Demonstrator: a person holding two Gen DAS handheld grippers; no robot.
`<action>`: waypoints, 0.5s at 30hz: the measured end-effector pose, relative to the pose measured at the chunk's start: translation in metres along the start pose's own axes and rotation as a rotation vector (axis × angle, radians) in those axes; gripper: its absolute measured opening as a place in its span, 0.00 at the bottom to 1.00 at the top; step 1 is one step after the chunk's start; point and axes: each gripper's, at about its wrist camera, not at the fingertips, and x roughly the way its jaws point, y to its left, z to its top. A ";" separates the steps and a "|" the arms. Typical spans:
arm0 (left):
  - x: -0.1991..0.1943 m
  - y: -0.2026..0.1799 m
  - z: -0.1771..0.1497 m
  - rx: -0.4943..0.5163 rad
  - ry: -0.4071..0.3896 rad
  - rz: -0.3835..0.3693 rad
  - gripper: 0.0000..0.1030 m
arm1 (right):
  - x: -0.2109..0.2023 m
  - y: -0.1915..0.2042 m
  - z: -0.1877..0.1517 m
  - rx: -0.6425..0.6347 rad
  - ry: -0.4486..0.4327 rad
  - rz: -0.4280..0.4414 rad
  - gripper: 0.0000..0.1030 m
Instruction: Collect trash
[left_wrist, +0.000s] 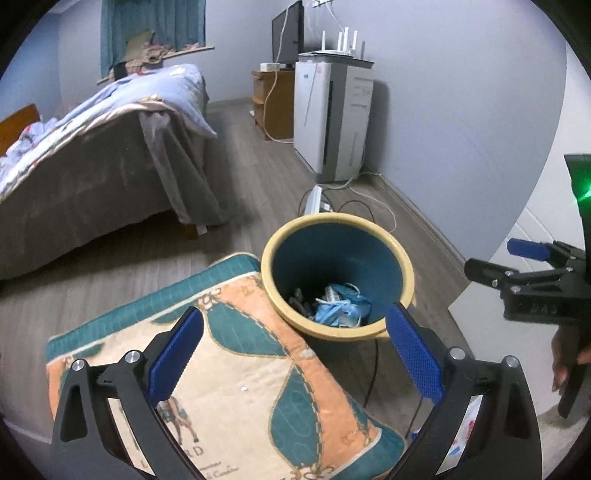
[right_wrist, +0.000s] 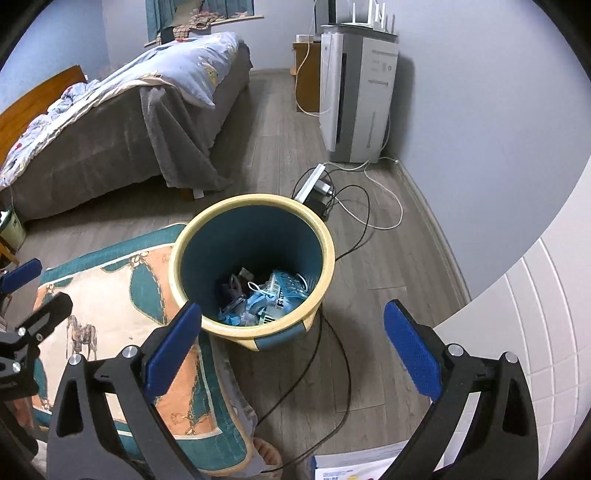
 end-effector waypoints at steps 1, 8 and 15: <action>0.002 0.000 0.000 0.009 0.004 0.007 0.95 | 0.000 0.000 0.000 0.004 -0.002 -0.005 0.94; 0.005 0.004 -0.001 0.010 0.020 0.022 0.95 | -0.001 0.005 0.000 -0.013 -0.009 -0.014 0.94; 0.005 0.008 -0.001 0.002 0.021 0.026 0.95 | -0.003 0.006 0.000 -0.013 -0.011 -0.013 0.94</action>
